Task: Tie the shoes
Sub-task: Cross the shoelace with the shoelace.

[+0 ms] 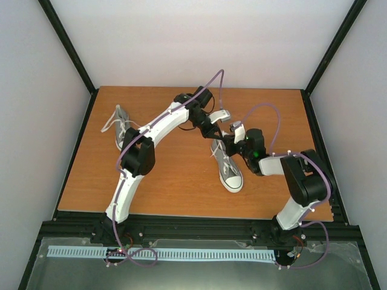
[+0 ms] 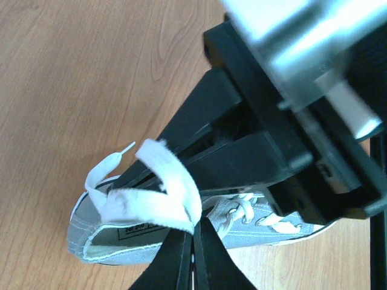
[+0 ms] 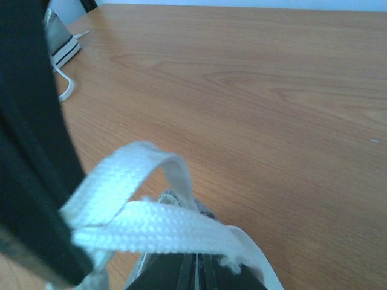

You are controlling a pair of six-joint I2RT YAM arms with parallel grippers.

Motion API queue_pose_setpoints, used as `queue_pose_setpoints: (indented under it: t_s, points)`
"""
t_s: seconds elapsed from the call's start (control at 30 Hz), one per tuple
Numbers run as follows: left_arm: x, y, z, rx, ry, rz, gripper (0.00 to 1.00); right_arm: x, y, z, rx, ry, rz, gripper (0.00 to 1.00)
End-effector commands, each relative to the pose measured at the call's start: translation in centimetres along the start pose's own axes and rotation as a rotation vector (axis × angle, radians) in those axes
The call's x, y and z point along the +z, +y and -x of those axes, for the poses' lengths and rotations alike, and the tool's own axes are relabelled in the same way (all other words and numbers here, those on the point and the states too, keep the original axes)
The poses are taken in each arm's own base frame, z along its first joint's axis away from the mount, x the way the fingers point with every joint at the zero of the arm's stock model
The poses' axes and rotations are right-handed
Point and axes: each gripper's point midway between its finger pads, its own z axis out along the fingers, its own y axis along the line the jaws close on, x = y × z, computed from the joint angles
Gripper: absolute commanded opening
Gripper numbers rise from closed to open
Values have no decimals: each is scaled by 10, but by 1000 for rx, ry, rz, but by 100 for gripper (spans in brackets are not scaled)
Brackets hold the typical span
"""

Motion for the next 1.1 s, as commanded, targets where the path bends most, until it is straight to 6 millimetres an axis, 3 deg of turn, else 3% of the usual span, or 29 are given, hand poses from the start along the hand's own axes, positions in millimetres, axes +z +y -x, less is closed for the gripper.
queue_pose_setpoints:
  t_s: [0.0, 0.27, 0.43, 0.63, 0.9, 0.97, 1.07]
  points:
    - [-14, 2, 13, 20, -35, 16, 1, -16, 2, 16, -30, -26, -40, 3]
    - [-12, 13, 9, -7, -19, 66, 1, -46, 12, 5, 55, 145, -68, 3]
    - [-14, 8, 9, -13, -30, 55, 1, -72, 34, -6, 130, 264, -8, 3]
    - [-14, 1, 8, -26, -35, 29, 1, -101, 63, 0, 192, 339, 79, 3]
    - [-3, -7, -2, -19, -5, 20, 1, -122, 95, 9, 302, 424, 207, 3]
    - [-2, -8, -4, -21, -1, 18, 1, -125, 96, 7, 321, 445, 202, 3]
    - [-1, -6, -6, -23, 0, 30, 1, -126, 82, 5, 287, 439, 112, 3]
